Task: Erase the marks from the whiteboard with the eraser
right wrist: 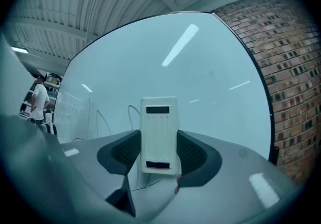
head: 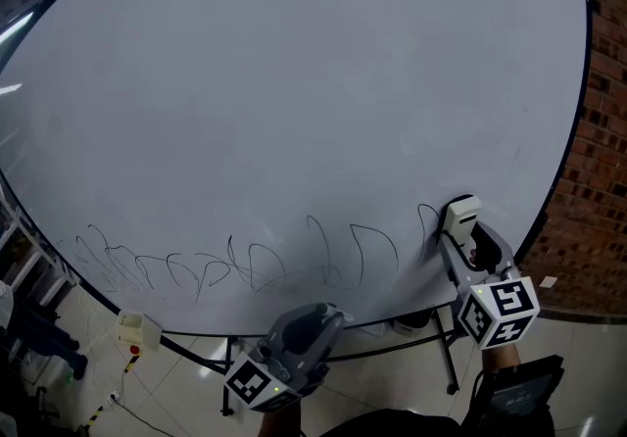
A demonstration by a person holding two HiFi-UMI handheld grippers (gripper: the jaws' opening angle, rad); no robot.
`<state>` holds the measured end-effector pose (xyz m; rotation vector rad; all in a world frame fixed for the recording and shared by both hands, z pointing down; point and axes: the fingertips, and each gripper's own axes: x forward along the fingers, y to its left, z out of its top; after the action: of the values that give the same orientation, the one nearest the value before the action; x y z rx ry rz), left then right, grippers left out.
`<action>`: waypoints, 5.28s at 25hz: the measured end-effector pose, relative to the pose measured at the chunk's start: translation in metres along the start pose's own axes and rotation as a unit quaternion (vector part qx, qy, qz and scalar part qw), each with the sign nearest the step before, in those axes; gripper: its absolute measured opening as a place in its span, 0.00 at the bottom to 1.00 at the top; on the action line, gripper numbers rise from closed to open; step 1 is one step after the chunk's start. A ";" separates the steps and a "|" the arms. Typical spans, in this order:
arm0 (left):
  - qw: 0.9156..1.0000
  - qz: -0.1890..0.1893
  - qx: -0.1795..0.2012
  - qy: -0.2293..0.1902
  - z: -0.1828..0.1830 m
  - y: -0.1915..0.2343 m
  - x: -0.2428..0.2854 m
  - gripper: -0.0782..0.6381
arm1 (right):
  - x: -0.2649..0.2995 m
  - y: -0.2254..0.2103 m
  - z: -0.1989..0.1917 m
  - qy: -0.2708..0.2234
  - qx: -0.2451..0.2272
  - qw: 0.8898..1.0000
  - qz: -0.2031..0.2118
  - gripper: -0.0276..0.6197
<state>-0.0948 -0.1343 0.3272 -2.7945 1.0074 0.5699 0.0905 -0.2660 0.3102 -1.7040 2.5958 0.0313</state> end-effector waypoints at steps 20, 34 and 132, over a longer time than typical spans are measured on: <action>1.000 -0.013 -0.002 -0.005 0.004 0.001 -0.001 0.19 | -0.009 -0.056 -0.019 0.021 0.032 0.999 -0.038 0.40; 1.000 0.001 0.007 -0.003 0.012 0.003 -0.019 0.20 | -0.003 -0.025 0.003 0.012 0.018 0.999 -0.038 0.40; 1.000 0.020 0.004 -0.004 0.008 0.010 -0.023 0.20 | 0.019 0.091 0.021 -0.003 -0.067 0.995 0.069 0.40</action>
<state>-0.1197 -0.1261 0.3292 -2.7696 1.0625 0.5809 -0.0004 -0.2462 0.2882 -1.5550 2.7593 0.2192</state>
